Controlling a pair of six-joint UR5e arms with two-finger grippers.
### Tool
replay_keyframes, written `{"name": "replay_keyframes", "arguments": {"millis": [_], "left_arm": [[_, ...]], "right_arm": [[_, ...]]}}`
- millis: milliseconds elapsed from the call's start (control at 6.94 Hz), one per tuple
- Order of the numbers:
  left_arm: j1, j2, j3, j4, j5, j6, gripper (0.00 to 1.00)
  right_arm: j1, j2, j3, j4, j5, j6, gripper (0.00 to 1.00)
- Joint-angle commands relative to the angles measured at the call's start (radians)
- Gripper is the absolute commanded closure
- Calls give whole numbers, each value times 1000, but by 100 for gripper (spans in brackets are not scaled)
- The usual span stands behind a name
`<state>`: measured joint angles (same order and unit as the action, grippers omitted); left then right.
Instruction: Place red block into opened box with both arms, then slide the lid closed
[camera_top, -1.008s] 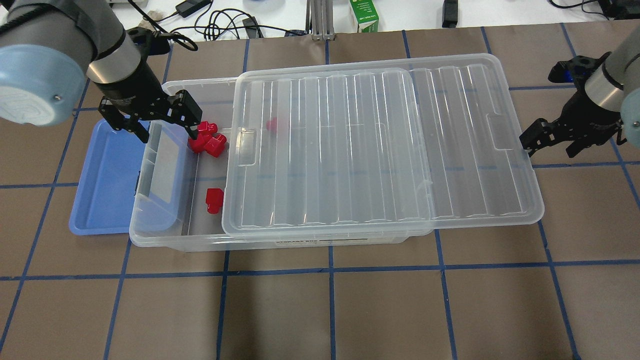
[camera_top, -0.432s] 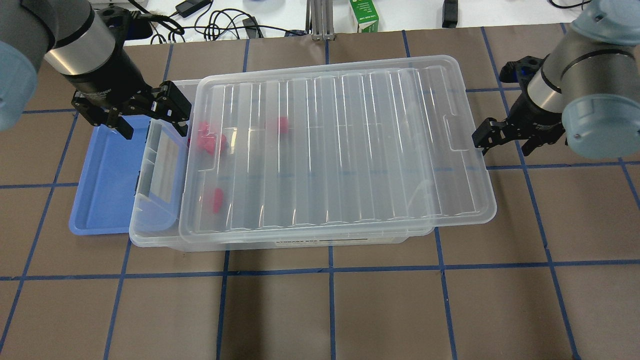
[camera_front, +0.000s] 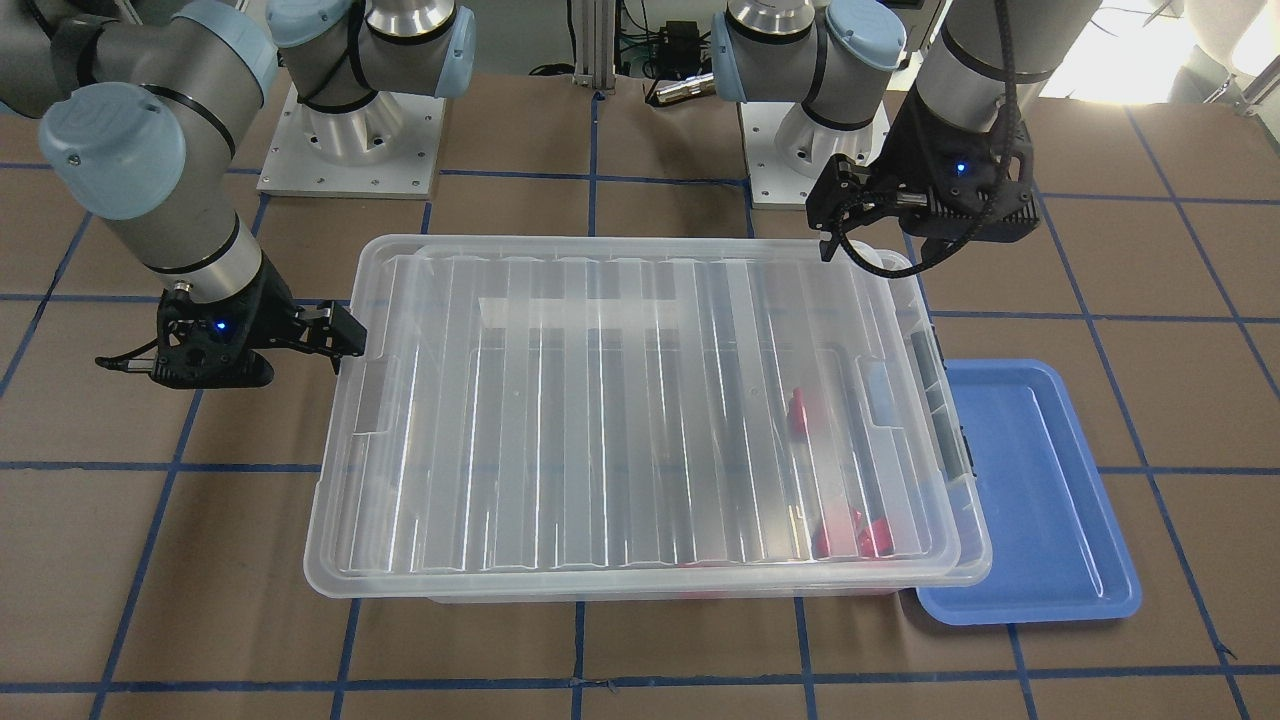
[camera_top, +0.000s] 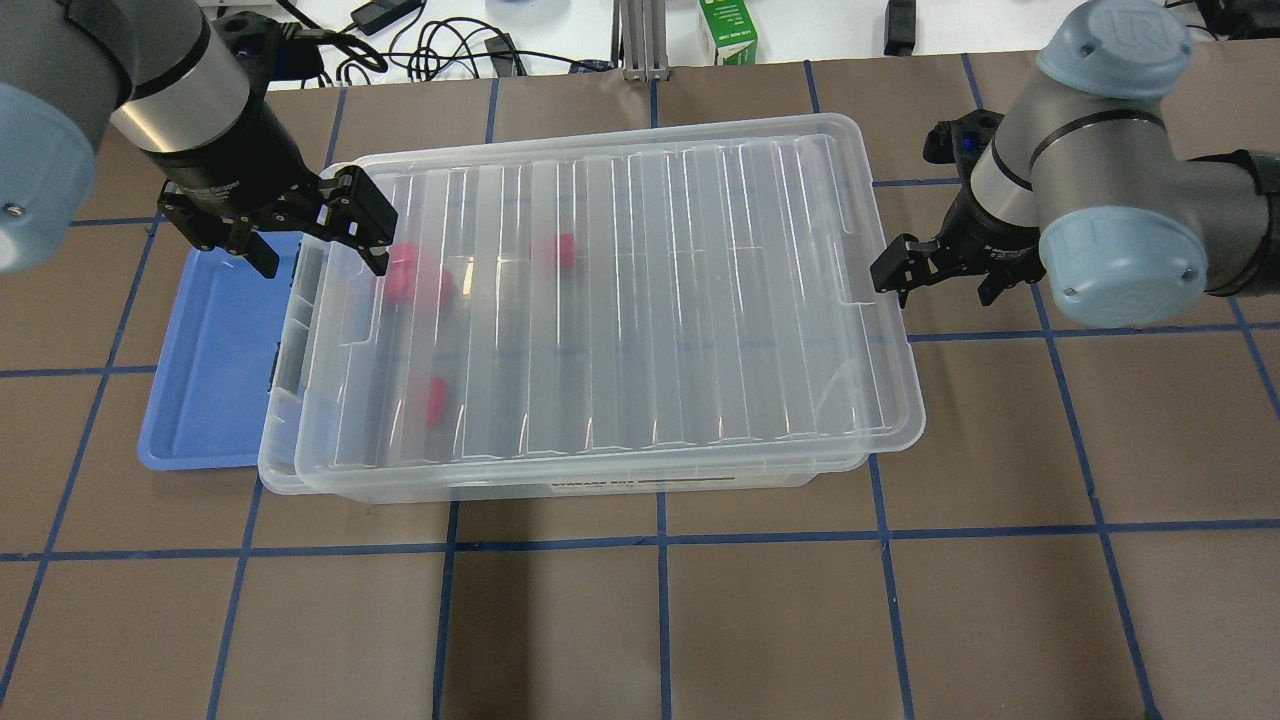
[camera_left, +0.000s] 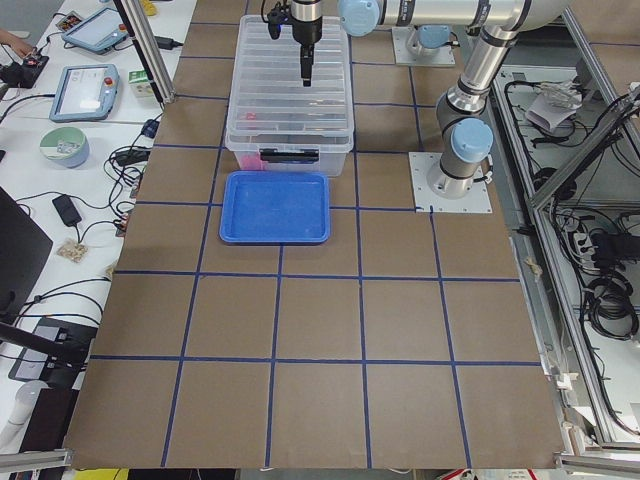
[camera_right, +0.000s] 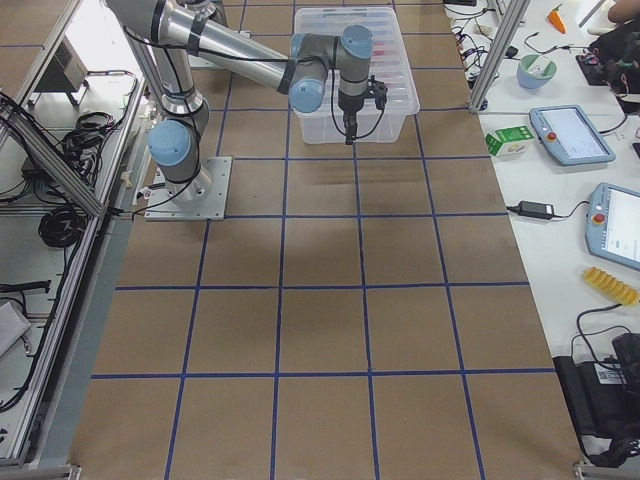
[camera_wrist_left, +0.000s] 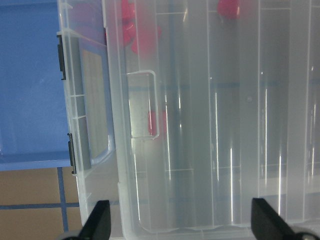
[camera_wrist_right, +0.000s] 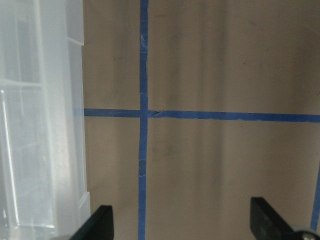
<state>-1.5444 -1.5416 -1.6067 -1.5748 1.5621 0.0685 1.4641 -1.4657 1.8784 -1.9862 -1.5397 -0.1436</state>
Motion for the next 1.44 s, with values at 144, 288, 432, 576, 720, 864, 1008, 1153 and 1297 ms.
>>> {"name": "replay_keyframes", "arguments": {"millis": [144,288,432,576,720,864,1008,1153,1297], "left_arm": [[-19,9,4,1,3,-1,0],[-14,18,7,-10,4,0,0],[-13,17,7,-10,4,0,0],[-13,18,7,-10,4,0,0],[-17,6,-1,-7,4,-1,0],[-16,9,7,-7,3,-1,0],[-16,15,4,-8,4,0,0],[-16,14,7,-7,3,-1,0],[-16,14,7,-7,1,-1,0]], "right_arm": [[9,4,-24,-9,-3,-5,0],[9,-8,-86,9,-16,-4,0],[18,-59,-141,101,-4,5,0],[57,-100,-191,163,-8,39,0],[102,-116,-256,259,-14,136,0],[148,-114,-295,286,-20,188,0],[162,-113,-286,306,-25,191,0],[162,-108,-292,303,-37,187,0],[162,-116,-285,306,-40,187,0]]}}
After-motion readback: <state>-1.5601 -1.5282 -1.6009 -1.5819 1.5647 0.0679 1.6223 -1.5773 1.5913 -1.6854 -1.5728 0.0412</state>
